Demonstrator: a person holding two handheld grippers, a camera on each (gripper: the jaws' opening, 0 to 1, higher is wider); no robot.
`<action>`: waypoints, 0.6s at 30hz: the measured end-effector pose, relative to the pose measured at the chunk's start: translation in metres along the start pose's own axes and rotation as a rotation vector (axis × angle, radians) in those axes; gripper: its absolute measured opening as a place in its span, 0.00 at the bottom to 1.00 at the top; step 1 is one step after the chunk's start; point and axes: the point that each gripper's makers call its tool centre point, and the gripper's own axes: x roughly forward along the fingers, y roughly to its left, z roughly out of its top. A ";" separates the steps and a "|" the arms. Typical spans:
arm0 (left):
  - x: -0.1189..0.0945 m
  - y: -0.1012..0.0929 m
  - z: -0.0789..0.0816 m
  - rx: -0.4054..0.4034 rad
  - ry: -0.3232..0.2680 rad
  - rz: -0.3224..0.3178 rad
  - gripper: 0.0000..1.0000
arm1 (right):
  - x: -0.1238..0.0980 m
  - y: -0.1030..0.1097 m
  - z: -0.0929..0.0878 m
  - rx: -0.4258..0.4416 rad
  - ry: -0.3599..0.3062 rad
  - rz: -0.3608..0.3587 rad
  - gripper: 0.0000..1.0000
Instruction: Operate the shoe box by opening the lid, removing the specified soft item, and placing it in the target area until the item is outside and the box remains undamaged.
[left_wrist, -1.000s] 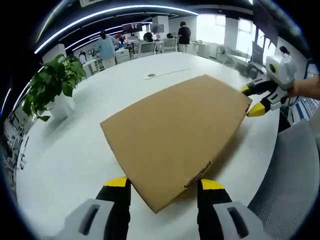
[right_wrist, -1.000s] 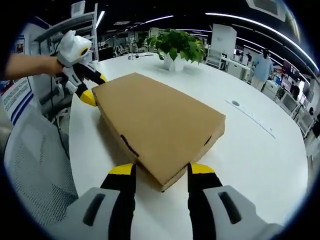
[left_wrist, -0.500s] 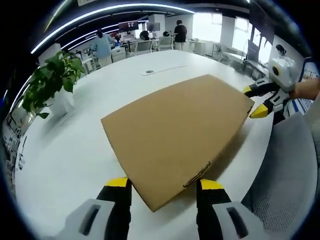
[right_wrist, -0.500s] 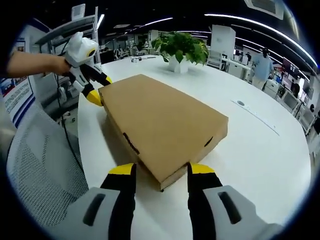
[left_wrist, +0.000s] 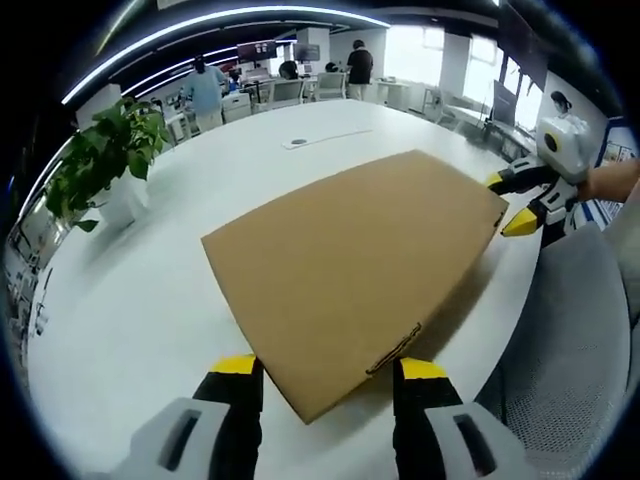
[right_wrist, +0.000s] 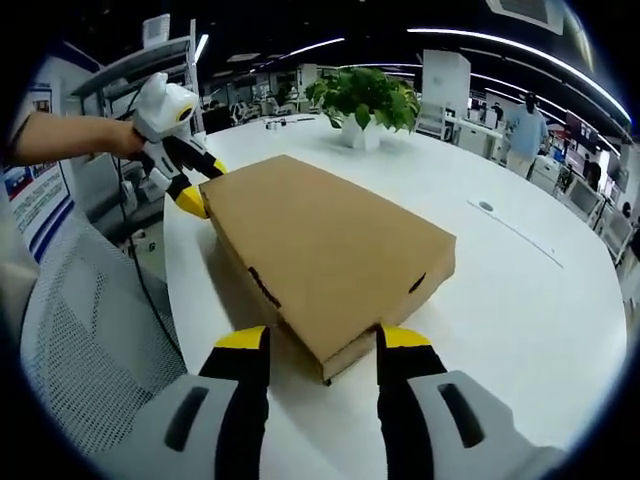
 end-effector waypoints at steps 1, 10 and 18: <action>-0.001 0.000 0.000 -0.002 -0.002 -0.002 0.52 | -0.001 0.000 0.001 0.001 -0.002 0.000 0.39; -0.014 -0.003 0.010 -0.021 -0.035 -0.006 0.55 | -0.010 0.004 0.011 -0.013 -0.033 0.003 0.42; -0.030 -0.003 0.025 -0.004 -0.086 0.006 0.58 | -0.021 0.003 0.028 -0.057 -0.073 -0.012 0.42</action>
